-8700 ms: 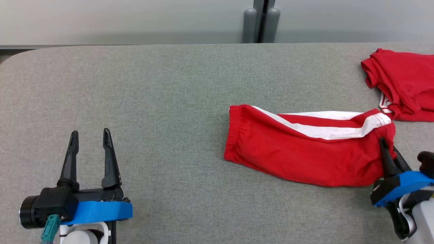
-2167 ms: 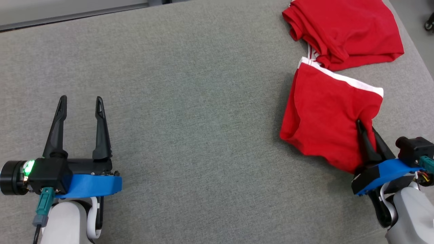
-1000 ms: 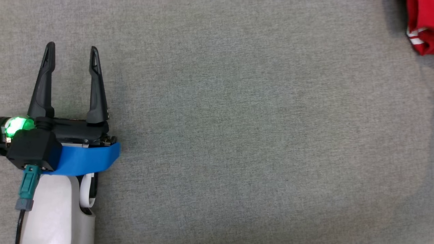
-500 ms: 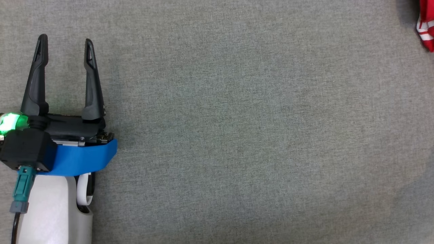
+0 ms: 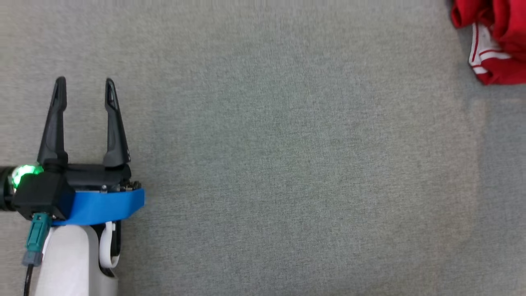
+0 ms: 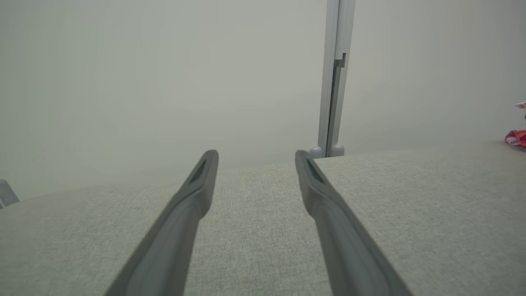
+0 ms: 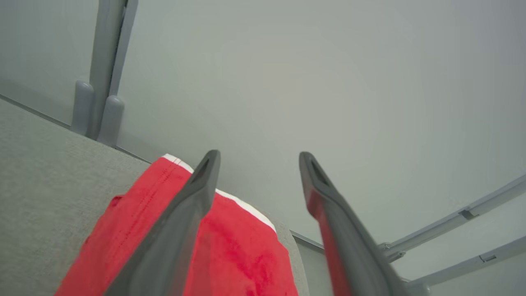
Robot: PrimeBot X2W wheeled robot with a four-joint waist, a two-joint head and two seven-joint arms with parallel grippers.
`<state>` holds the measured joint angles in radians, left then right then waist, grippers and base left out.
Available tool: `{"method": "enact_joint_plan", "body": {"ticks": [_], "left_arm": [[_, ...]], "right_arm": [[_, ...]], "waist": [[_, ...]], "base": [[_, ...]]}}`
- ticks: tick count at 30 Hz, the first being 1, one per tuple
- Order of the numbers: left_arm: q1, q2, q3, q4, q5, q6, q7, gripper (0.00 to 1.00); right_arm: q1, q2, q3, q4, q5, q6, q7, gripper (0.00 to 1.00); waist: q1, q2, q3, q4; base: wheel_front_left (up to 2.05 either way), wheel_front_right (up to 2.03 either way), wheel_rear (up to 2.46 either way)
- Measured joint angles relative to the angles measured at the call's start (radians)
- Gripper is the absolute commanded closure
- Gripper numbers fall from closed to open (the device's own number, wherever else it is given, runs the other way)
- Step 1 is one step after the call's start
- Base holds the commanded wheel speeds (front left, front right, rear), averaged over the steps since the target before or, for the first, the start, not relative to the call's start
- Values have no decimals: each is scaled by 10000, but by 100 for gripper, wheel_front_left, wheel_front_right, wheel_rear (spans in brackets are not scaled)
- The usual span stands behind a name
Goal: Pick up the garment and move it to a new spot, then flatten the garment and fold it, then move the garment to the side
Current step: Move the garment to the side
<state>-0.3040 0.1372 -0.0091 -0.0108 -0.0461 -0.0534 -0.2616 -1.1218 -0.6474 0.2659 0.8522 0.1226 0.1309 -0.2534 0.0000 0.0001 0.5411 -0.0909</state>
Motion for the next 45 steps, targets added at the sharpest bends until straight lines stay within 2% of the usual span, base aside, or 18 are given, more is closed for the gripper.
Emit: {"method": "enact_joint_plan", "body": {"ticks": [9,16,28,36,45], "left_arm": [[993,-255,234,385,-134,119,-2,0],[1606,-458,301,675,-180,190,-2,0],[2406,-648,393,1112,-251,221,-2,0],[2687,-713,477,1329,-263,232,-2,0],[2764,-748,476,1586,-244,173,-2,0]], "right_arm": [[1816,1733,-278,-1994,-92,0,-81,0],[3253,2662,-92,-3060,337,-2,-90,0],[6426,3444,-938,-4497,769,-2,-90,0],[8390,4132,-1710,-5620,688,-2,-92,0],[9800,4999,-2389,-6633,242,-2,-92,0]], "waist": [[-1,-1,-1576,256],[-2,0,-2694,507],[-3,0,-3967,720],[-2,0,-4324,541],[-1,0,-4603,485]], "base": [[0,0,0],[0,0,0],[0,0,0],[0,0,0],[0,0,0]]}}
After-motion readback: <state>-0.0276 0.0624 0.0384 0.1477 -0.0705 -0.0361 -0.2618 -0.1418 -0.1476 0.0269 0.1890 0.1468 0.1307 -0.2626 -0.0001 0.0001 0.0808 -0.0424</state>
